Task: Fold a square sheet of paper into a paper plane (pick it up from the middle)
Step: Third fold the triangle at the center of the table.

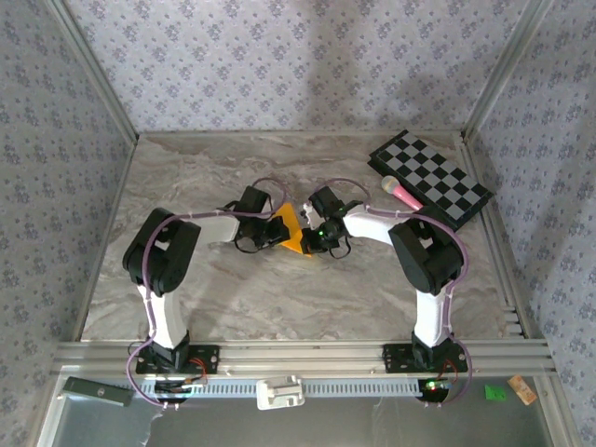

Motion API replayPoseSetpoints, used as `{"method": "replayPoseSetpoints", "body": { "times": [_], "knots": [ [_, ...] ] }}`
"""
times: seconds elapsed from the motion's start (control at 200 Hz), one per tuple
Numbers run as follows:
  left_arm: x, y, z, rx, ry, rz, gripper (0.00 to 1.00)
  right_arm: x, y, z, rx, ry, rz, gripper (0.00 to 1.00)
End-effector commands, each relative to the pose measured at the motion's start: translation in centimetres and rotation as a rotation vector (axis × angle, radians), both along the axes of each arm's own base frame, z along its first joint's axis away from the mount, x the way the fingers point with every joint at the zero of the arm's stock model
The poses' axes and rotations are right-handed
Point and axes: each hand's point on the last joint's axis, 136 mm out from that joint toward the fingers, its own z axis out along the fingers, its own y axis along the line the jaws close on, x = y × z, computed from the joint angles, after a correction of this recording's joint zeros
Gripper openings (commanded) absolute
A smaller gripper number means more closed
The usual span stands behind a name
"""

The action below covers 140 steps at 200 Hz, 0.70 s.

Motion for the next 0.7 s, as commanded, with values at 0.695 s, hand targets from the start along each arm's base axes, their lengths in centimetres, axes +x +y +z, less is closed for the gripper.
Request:
{"method": "replayPoseSetpoints", "body": {
  "times": [0.695],
  "knots": [
    [-0.9, 3.4, -3.7, 0.071, 0.038, -0.046, 0.03, 1.0, 3.0, 3.0, 0.122, 0.032, 0.007, 0.00]
  ]
}}
